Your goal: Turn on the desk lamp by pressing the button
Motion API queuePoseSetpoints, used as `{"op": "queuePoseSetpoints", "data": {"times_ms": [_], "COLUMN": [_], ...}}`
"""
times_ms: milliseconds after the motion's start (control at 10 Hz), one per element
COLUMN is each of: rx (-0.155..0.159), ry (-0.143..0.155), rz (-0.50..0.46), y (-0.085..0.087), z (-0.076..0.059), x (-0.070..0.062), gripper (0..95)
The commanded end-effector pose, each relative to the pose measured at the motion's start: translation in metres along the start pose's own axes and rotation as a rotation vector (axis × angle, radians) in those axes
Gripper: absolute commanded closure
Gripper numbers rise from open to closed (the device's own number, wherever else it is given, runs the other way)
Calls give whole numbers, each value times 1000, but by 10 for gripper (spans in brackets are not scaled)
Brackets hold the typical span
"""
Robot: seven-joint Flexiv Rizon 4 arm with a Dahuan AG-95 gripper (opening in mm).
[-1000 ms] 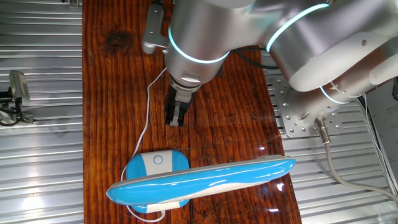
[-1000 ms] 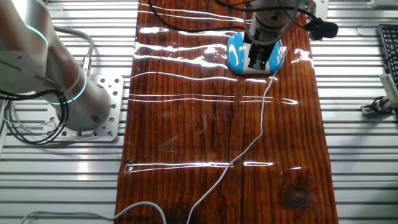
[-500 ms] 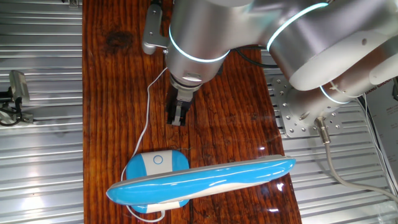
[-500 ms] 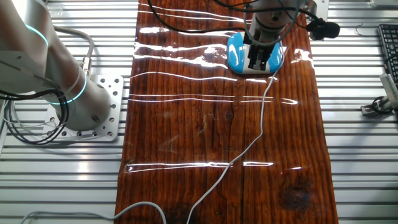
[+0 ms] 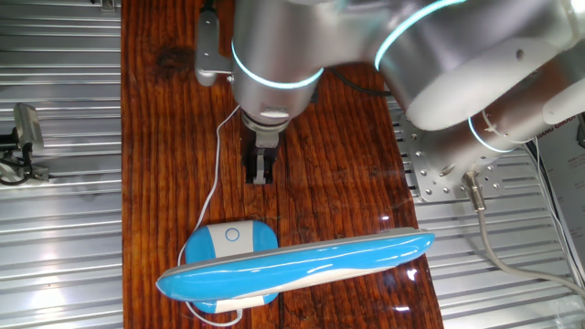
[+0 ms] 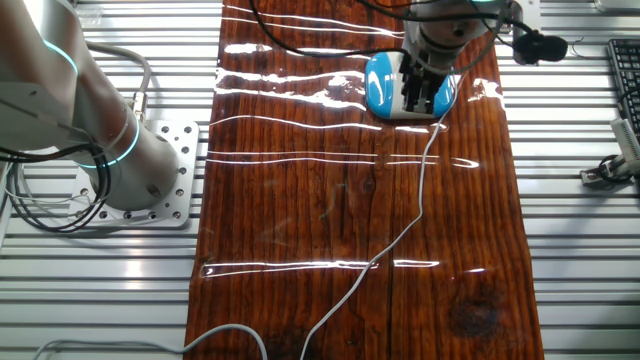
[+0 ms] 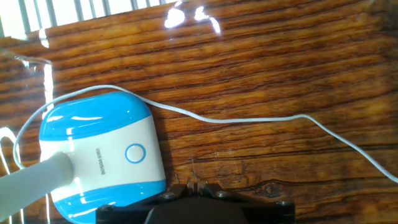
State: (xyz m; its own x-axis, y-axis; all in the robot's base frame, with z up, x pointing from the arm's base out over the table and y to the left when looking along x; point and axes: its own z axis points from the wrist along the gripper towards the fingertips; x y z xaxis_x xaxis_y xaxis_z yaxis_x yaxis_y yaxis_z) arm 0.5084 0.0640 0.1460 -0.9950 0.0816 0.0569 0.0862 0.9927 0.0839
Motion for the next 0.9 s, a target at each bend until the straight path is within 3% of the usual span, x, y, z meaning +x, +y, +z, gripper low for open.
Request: {"op": "queuePoseSetpoints", "data": {"times_ms": [100, 200, 800, 900], "rx": [-17, -16, 13, 64], "ry": [22, 43, 75, 63], "rz": [-29, -33, -42, -82], "y": [1, 1, 1, 1], "z": [1, 1, 1, 1], "x": [-1, -1, -1, -1], "gripper": [950, 950, 950, 950]}}
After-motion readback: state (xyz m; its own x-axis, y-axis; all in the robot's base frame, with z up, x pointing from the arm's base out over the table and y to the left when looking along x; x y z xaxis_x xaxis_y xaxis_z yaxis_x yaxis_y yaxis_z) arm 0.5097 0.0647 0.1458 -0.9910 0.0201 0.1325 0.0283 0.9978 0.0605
